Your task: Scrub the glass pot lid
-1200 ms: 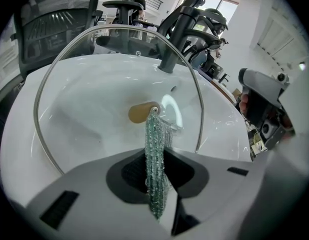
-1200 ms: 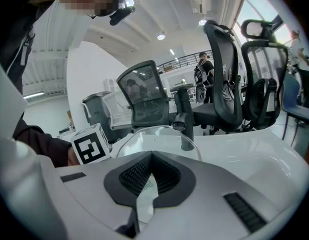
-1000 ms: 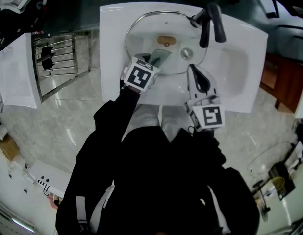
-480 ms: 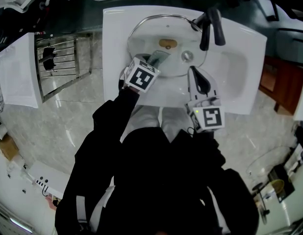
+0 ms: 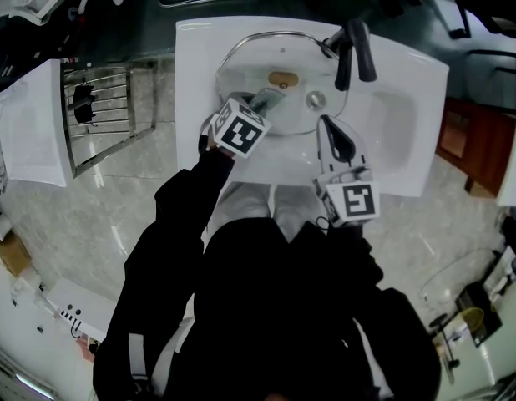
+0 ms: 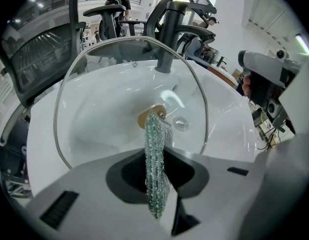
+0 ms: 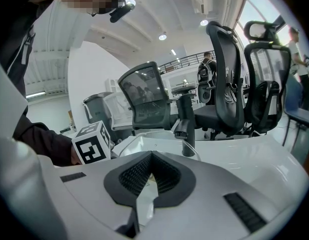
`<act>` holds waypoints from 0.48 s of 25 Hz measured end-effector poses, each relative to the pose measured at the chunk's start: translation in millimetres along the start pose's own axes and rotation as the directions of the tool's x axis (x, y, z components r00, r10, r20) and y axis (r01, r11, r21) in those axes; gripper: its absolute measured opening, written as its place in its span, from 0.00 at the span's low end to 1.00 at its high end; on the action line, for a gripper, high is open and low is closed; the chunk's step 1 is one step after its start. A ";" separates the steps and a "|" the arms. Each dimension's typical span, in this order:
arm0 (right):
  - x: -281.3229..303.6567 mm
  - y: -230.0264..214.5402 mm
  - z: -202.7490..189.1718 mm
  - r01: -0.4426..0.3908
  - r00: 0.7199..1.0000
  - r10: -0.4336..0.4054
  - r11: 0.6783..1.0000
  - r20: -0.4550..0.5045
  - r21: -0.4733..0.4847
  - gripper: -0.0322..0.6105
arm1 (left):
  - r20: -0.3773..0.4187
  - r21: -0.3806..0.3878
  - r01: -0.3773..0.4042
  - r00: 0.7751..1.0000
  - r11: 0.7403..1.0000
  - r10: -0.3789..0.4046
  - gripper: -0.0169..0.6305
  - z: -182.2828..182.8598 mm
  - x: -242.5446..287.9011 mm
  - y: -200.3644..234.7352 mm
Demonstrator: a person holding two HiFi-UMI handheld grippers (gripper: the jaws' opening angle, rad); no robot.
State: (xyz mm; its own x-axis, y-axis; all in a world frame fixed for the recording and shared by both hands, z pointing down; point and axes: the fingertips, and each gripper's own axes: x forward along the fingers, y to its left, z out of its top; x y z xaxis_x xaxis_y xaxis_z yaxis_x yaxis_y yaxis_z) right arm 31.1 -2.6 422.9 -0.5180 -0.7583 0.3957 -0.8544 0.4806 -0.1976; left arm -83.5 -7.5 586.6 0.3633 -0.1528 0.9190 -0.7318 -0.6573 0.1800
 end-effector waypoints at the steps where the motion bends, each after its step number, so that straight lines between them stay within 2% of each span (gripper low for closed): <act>1: -0.3 -0.5 -0.1 0.001 1.000 -0.001 1.000 -0.005 0.000 0.03 | -0.002 0.002 0.000 1.000 1.000 0.000 0.14 1.1 -1.0 0.0; 12: -0.5 4.4 6.5 -0.018 1.000 0.018 1.000 -0.016 -0.013 0.03 | -0.025 0.044 -0.020 0.999 0.999 0.022 0.14 7.8 -5.3 4.8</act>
State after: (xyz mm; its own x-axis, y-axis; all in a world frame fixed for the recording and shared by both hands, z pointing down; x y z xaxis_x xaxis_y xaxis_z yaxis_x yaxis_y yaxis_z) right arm 27.4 -2.9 416.0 -0.5325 -0.7423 0.4067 -0.8443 0.5000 -0.1929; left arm -84.4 -15.7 579.9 0.3328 -0.1484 0.9312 -0.7129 -0.6860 0.1455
